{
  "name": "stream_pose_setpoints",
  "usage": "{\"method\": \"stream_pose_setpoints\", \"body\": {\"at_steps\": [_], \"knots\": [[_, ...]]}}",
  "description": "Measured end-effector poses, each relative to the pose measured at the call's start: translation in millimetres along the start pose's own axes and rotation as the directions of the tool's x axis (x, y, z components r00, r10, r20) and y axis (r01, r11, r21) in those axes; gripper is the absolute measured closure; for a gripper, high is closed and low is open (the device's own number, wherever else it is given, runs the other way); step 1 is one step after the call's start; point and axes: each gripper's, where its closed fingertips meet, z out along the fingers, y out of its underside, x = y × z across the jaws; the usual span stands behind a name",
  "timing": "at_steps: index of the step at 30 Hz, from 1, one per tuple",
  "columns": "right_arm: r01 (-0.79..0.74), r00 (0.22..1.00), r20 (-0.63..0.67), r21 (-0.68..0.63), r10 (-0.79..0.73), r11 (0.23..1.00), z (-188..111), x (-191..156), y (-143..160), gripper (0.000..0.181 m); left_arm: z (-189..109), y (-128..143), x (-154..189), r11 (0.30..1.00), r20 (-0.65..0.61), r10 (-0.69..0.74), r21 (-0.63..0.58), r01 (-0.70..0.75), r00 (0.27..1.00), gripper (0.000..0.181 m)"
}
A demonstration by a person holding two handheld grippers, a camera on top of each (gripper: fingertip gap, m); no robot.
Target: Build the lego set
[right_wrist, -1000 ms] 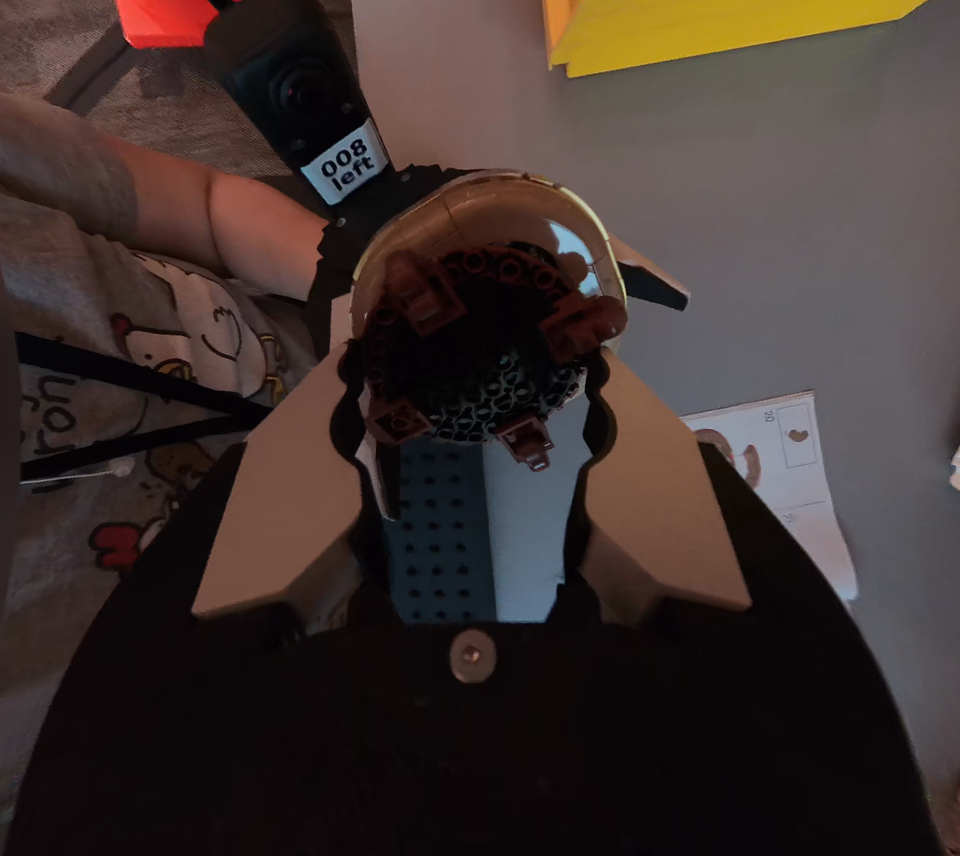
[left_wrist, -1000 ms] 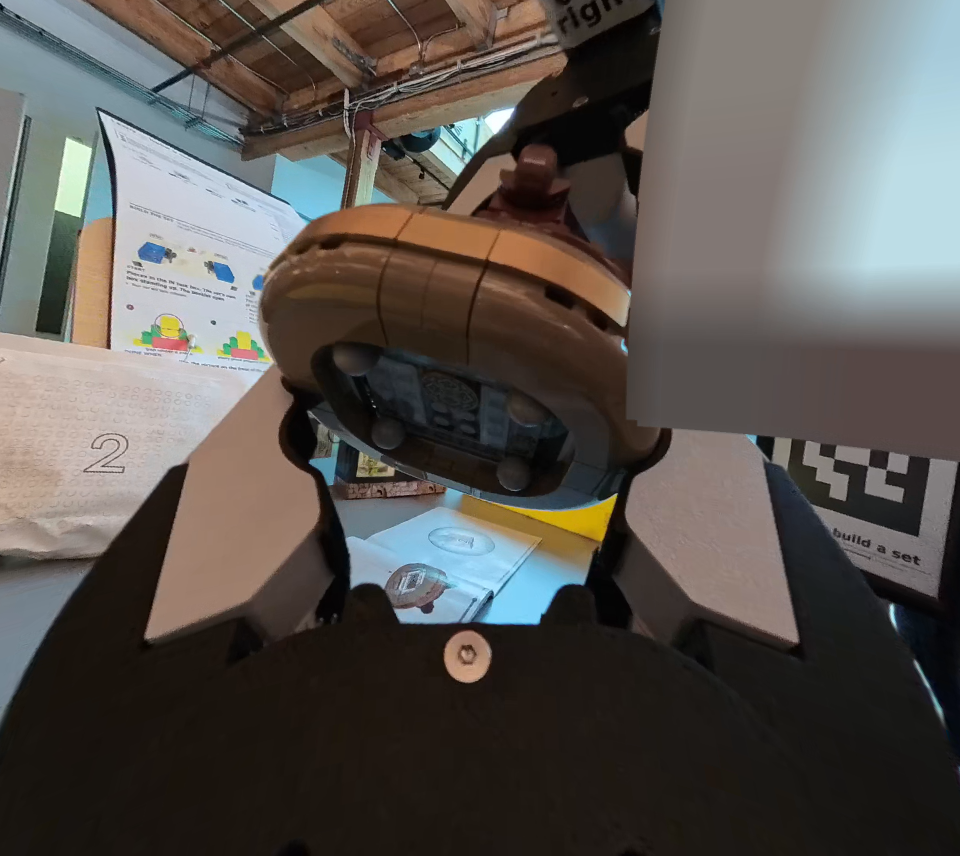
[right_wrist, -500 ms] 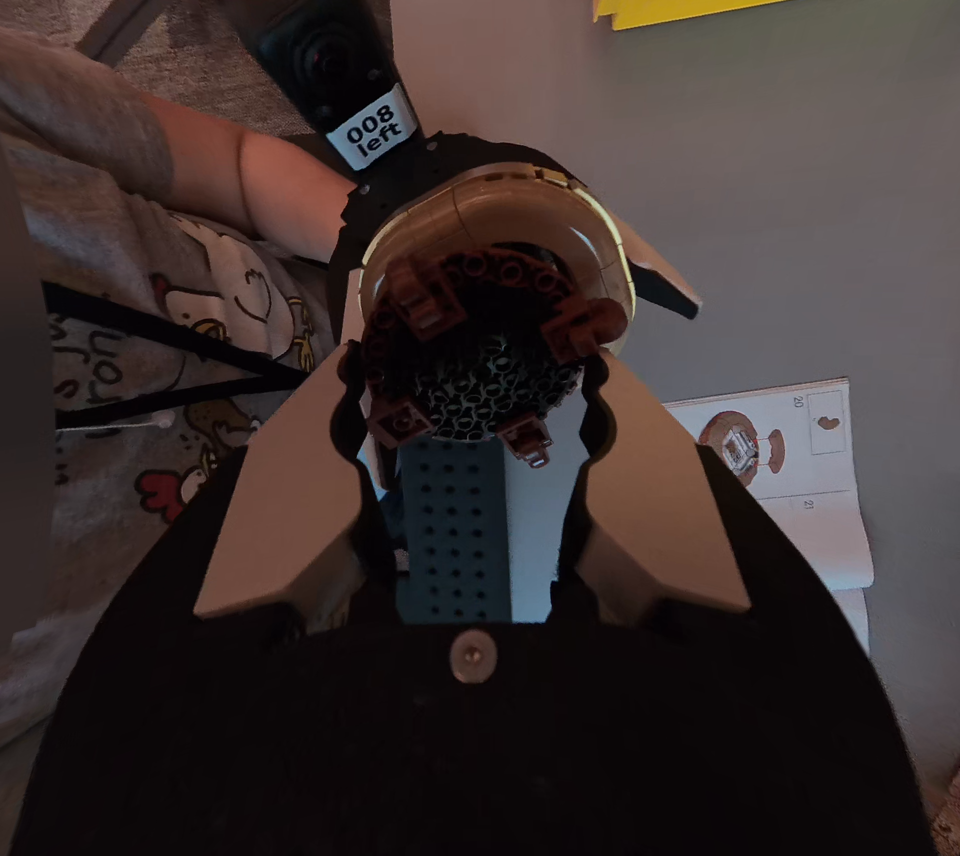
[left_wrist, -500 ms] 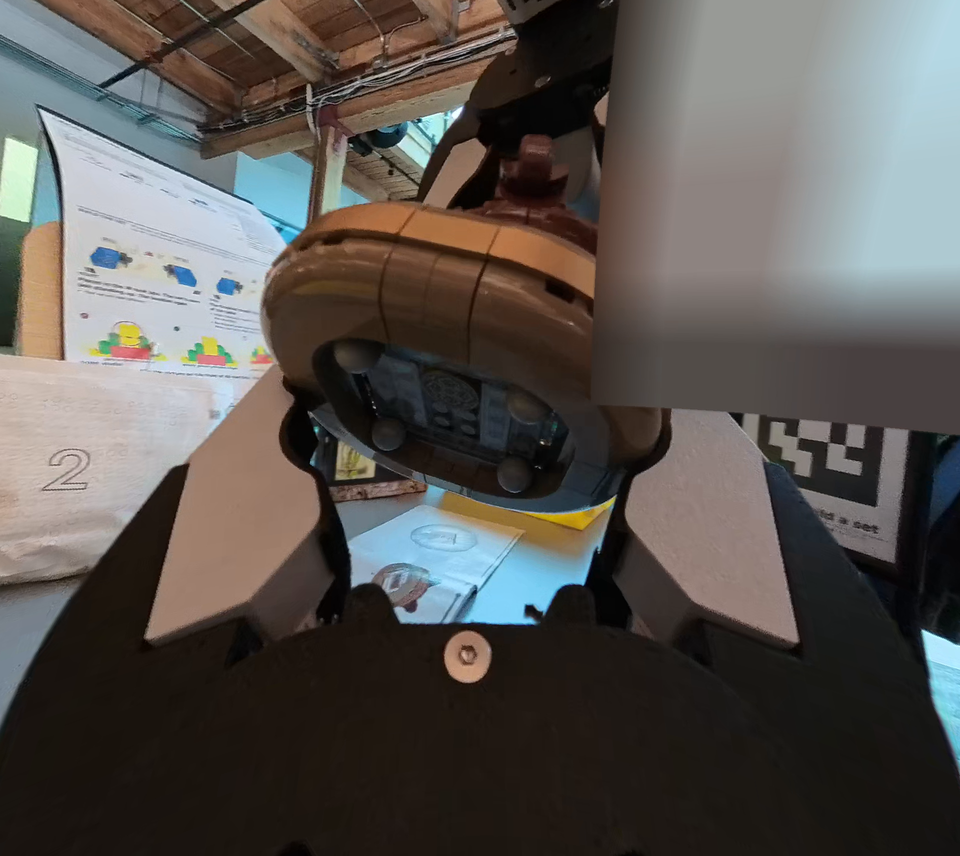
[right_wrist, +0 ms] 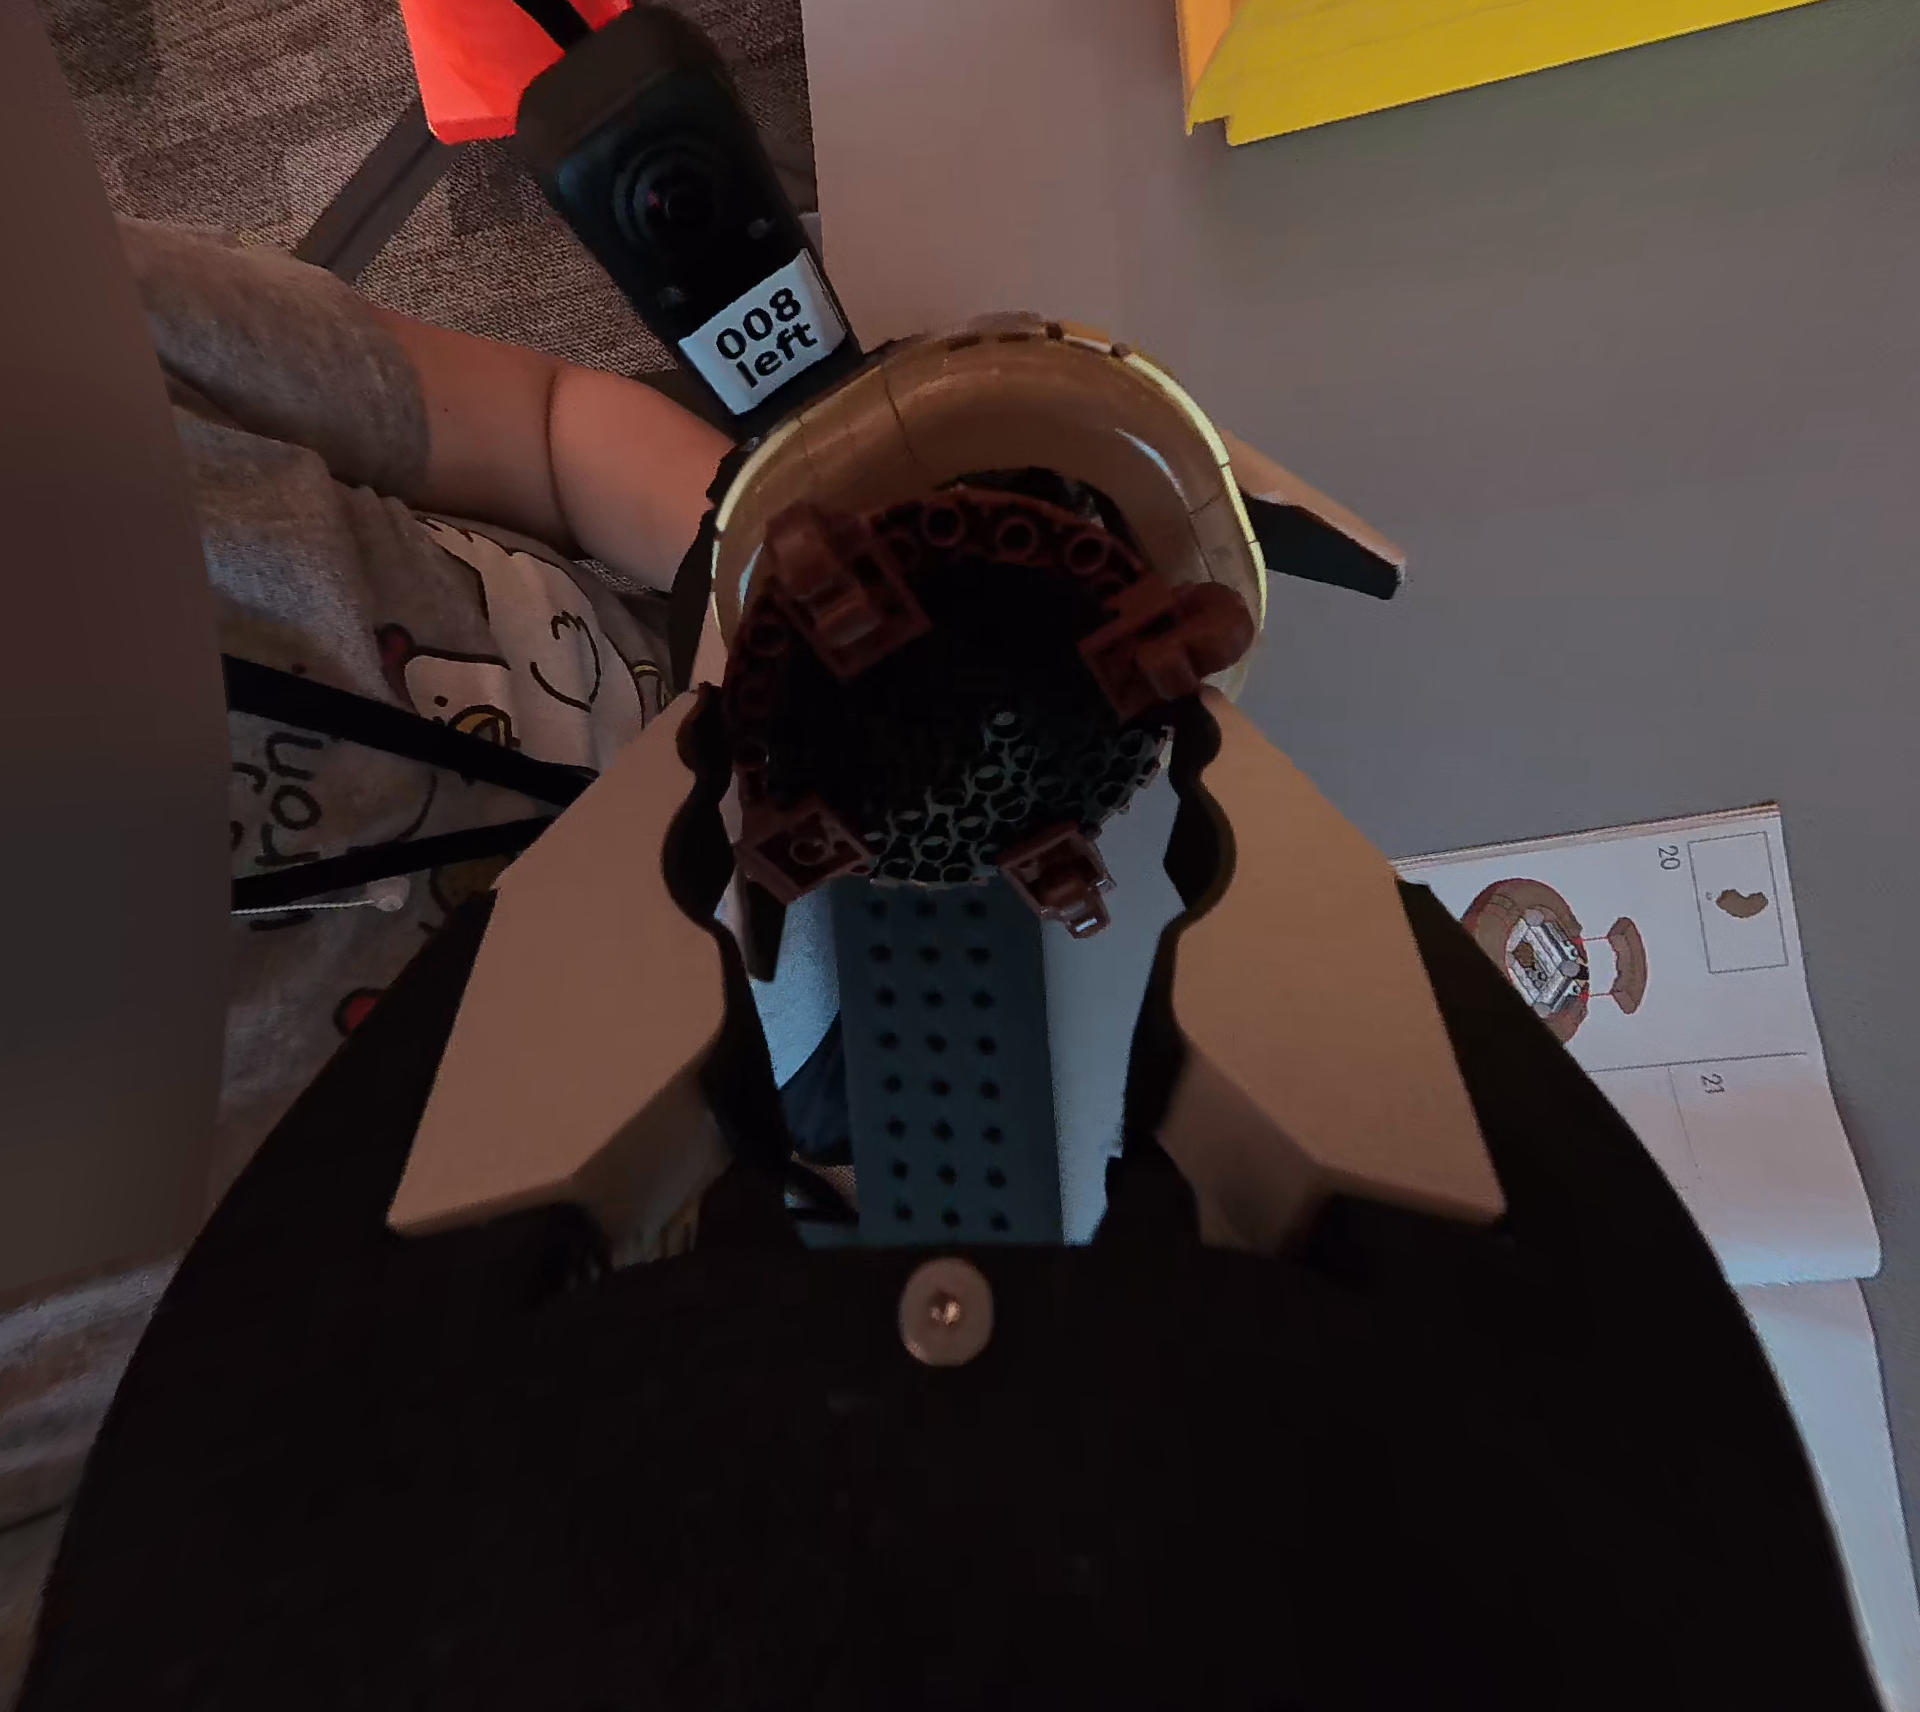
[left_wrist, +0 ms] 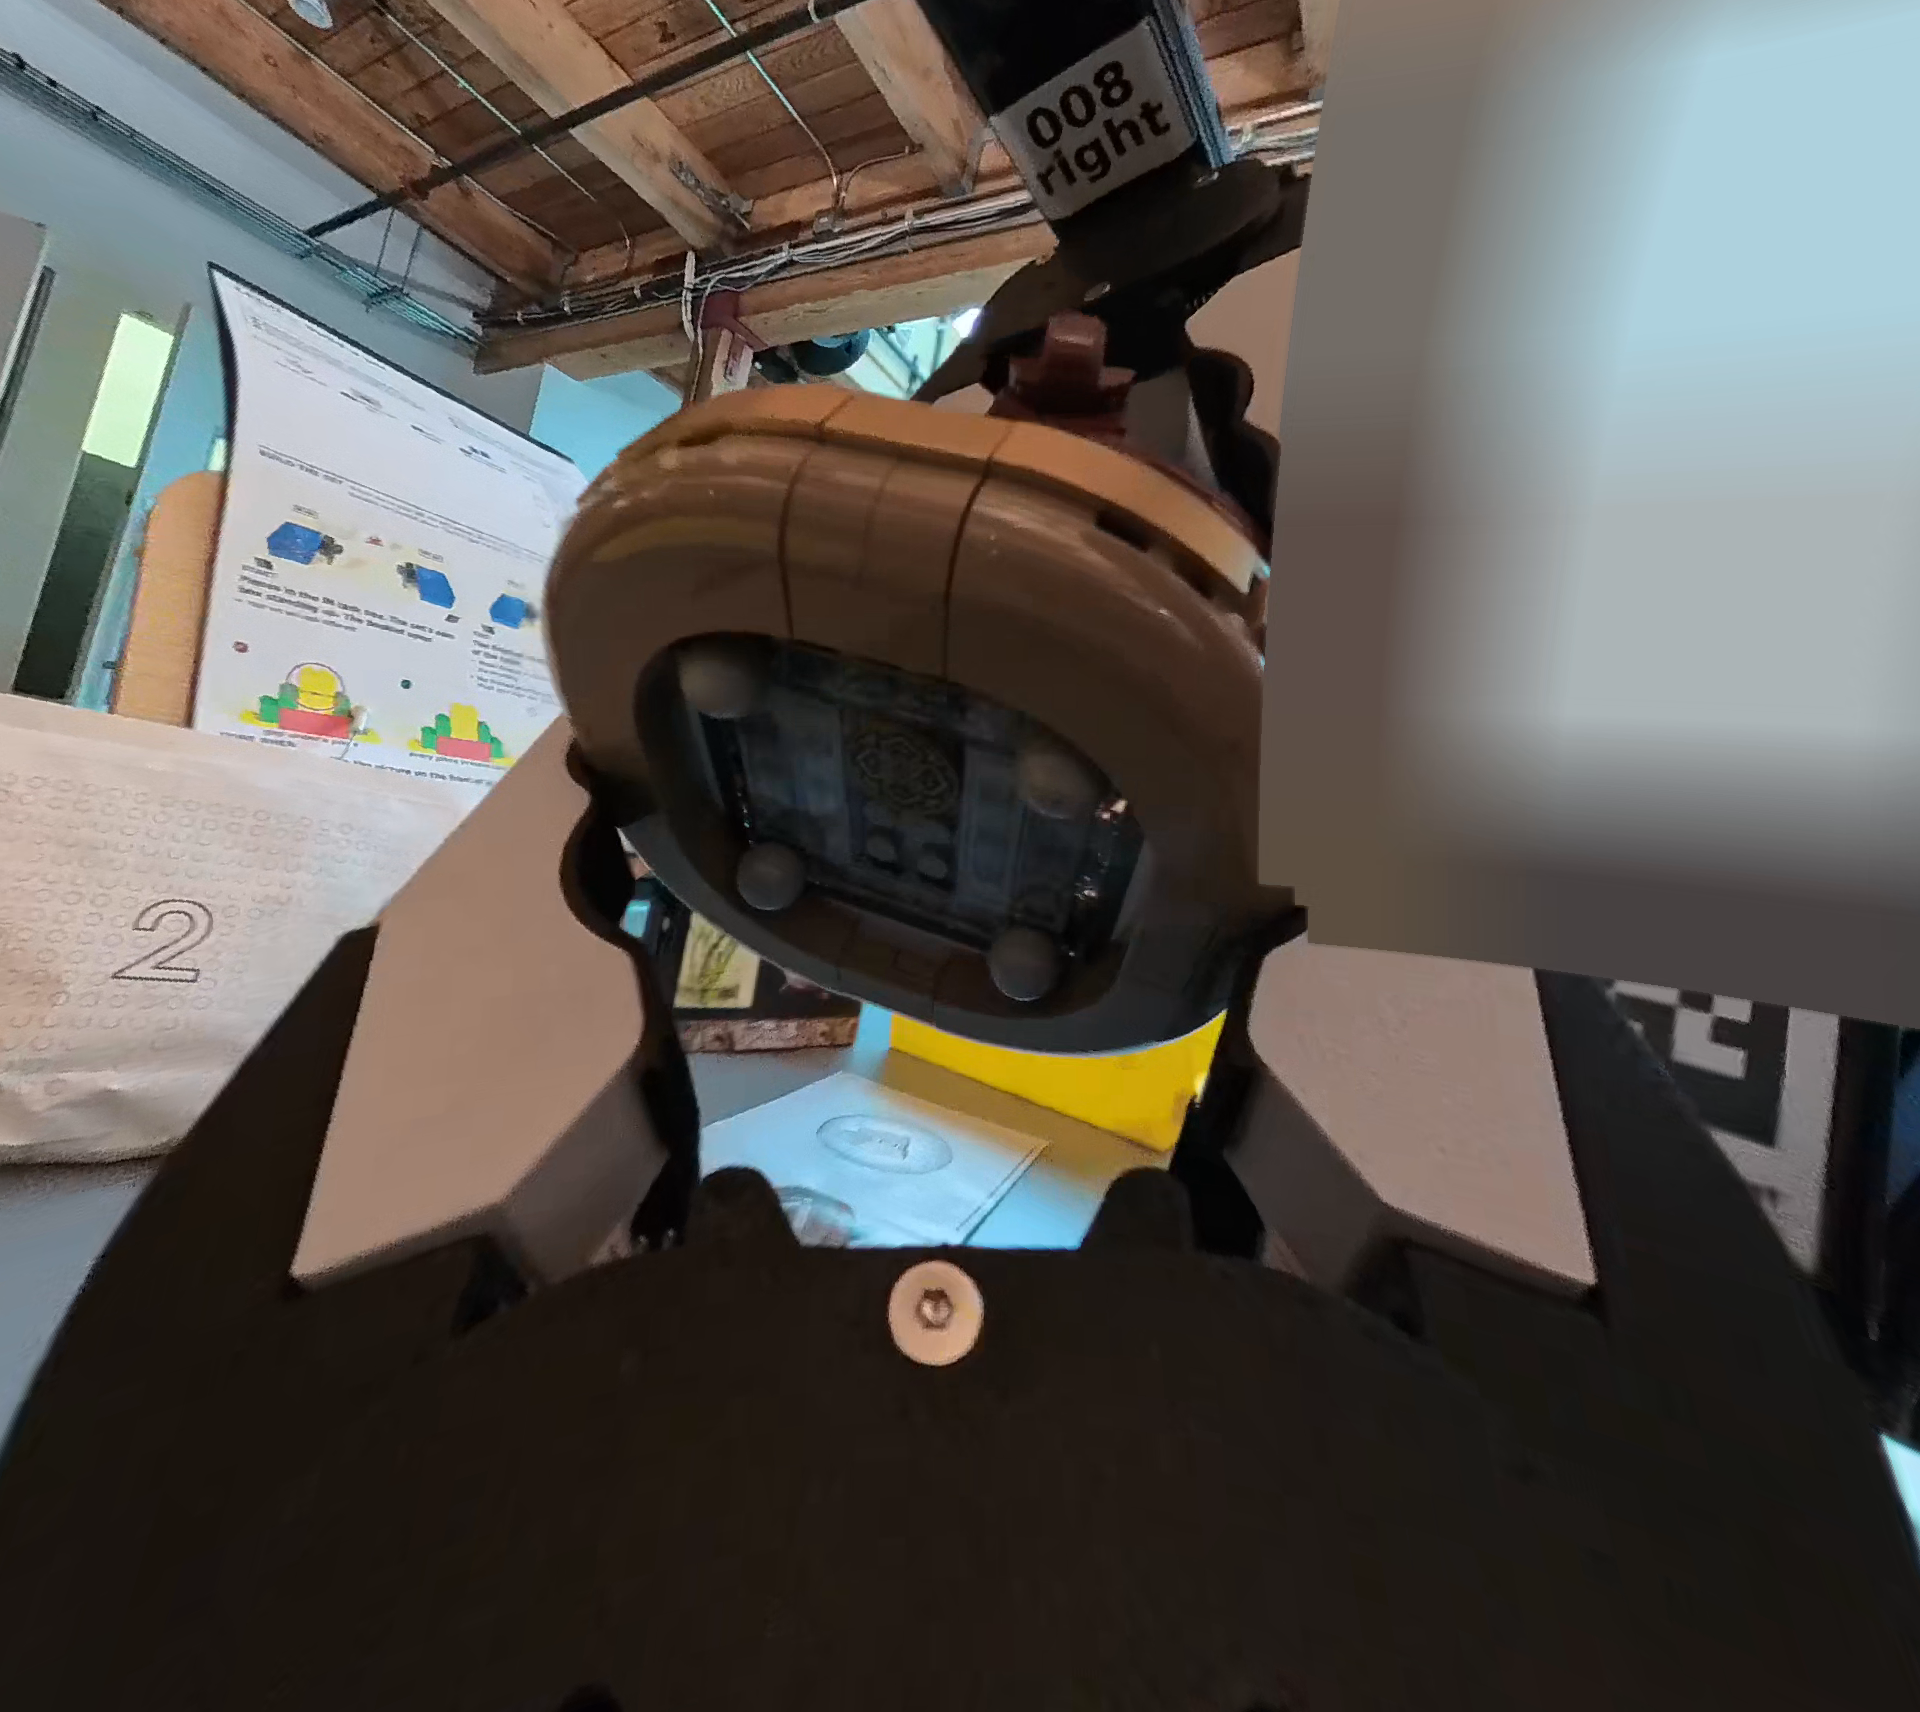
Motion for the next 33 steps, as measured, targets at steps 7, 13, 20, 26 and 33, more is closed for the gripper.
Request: {"method": "stream_pose_setpoints", "body": {"at_steps": [7,13,20,26,33], "knots": [[-0.045,0.996,0.083,0.051,0.041,0.998,-5,-7,-8,0.096,-4,-11,2,0.995,-0.043,-0.076,0.062,0.078,0.996,0.055],[-0.112,0.979,0.184,0.150,0.084,0.982,-11,-6,-16,0.096,-9,-18,-4,0.980,-0.062,-0.160,0.106,0.166,0.985,0.052],[-0.134,0.965,0.257,0.292,0.058,0.947,-24,-4,-23,0.092,-11,-24,0,0.977,-0.089,-0.158,0.129,0.169,0.983,0.053],[-0.085,0.969,0.247,0.350,-0.004,0.933,-25,-6,-22,0.096,-12,-28,2,0.981,-0.091,-0.112,0.146,0.125,0.990,0.055],[-0.006,0.999,0.038,0.330,-0.007,0.944,-23,21,12,0.096,-20,-39,7,0.984,-0.097,-0.039,0.169,0.055,0.995,0.055]]}}
